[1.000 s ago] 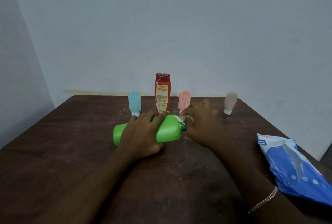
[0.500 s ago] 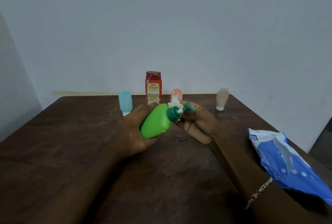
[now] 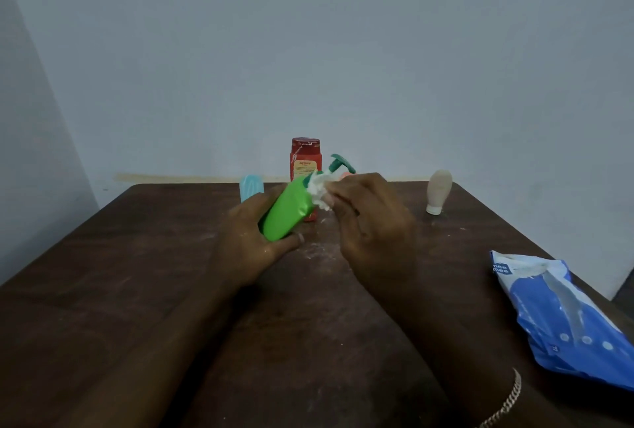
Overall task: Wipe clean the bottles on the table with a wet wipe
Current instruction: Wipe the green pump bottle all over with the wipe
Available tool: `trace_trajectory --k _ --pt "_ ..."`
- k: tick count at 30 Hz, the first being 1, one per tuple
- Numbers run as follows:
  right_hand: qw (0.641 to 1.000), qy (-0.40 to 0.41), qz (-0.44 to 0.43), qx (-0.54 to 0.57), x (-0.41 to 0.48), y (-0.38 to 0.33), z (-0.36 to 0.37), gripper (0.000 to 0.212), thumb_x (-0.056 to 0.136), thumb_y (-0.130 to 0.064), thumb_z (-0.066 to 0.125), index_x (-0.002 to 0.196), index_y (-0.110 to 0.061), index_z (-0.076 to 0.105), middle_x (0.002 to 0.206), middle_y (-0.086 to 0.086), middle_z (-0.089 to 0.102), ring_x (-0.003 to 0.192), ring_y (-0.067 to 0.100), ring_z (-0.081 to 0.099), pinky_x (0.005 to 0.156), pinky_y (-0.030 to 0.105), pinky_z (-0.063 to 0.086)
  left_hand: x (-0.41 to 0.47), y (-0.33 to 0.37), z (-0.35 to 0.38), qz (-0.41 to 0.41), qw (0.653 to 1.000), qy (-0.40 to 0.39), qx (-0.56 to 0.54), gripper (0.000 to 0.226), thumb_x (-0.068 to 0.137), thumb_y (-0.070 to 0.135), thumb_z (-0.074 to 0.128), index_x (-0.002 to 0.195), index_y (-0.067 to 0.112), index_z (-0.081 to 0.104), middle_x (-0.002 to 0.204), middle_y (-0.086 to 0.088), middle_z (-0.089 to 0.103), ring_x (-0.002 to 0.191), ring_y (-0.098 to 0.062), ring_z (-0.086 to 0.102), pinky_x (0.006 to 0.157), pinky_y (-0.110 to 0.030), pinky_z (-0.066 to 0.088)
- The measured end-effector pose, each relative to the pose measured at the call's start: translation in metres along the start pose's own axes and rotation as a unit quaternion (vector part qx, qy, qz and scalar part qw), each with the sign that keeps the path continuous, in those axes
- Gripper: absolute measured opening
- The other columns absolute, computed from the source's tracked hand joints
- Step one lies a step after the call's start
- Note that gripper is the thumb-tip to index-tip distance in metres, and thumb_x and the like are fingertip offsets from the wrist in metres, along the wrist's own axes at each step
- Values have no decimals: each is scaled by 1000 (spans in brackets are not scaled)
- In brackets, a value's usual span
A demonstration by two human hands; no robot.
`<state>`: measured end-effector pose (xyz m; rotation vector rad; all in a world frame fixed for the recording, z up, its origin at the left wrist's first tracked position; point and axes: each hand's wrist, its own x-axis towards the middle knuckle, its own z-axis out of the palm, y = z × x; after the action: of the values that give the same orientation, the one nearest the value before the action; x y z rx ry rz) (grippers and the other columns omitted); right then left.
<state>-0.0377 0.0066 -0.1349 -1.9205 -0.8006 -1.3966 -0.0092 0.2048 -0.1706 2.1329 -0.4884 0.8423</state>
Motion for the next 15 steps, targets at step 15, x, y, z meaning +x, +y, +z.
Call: trace_trajectory --k 15 --pt "983 -23 -71 -167 9 6 -9 22 92 0 53 107 4 70 97 17 64 88 26 55 73 30 43 -2 6 0 -3 998 -60 30 71 66 44 80 133 30 61 94 22 59 87 5 58 70 -22 44"
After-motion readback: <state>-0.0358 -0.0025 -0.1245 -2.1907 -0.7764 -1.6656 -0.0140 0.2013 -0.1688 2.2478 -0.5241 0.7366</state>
